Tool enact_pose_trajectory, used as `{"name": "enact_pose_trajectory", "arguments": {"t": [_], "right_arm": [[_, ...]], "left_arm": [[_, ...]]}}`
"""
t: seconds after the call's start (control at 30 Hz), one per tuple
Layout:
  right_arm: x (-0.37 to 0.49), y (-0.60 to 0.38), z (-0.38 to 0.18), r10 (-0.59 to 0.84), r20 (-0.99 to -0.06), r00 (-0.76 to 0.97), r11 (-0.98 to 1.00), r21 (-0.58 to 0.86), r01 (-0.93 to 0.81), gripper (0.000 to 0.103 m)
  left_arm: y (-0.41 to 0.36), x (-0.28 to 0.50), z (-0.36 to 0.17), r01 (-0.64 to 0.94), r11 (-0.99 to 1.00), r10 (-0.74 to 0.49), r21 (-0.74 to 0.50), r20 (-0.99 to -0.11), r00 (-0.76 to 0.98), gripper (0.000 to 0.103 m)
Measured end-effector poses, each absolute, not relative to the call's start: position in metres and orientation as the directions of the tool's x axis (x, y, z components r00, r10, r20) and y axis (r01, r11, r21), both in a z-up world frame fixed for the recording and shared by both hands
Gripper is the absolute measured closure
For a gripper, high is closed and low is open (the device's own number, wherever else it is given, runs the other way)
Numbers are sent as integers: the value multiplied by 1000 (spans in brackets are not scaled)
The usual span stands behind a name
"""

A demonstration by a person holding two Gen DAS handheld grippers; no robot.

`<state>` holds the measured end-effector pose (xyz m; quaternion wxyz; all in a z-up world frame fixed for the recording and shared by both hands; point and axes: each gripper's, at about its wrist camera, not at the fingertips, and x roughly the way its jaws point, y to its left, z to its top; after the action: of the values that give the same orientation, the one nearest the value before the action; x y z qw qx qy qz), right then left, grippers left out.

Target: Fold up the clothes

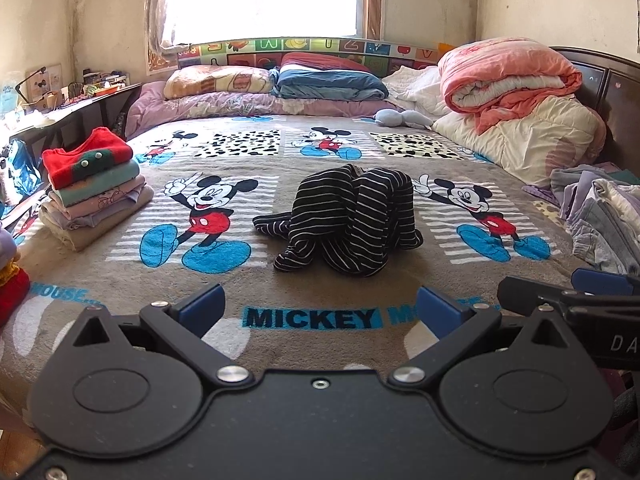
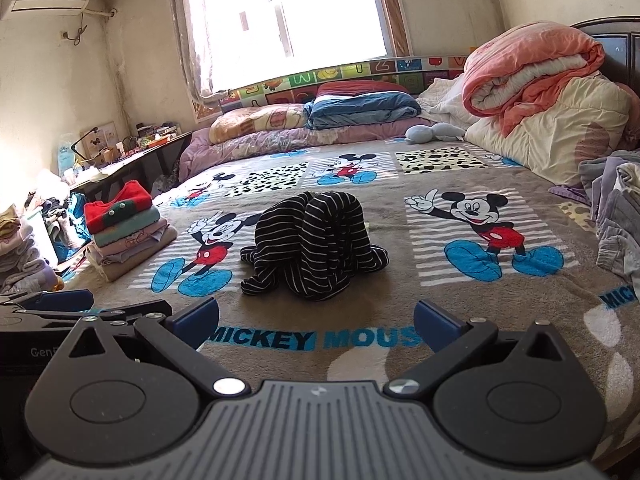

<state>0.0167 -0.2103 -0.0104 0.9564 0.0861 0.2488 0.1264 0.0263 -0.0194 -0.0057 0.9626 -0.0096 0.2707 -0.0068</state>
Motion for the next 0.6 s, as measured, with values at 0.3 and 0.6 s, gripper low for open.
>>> {"name": "enact_pose_trajectory", "arguments": {"t": [0.3, 0.6], "right_arm": [[29, -210, -18, 290, -474, 831, 952, 230, -201, 0], [35, -211, -26, 299, -489, 819, 948, 247, -198, 0]], "left_arm": [[-16, 34, -16, 11, 998, -43, -69, -491, 870, 0], [-16, 40, -23, 15, 996, -57, -88, -500, 864, 0]]}}
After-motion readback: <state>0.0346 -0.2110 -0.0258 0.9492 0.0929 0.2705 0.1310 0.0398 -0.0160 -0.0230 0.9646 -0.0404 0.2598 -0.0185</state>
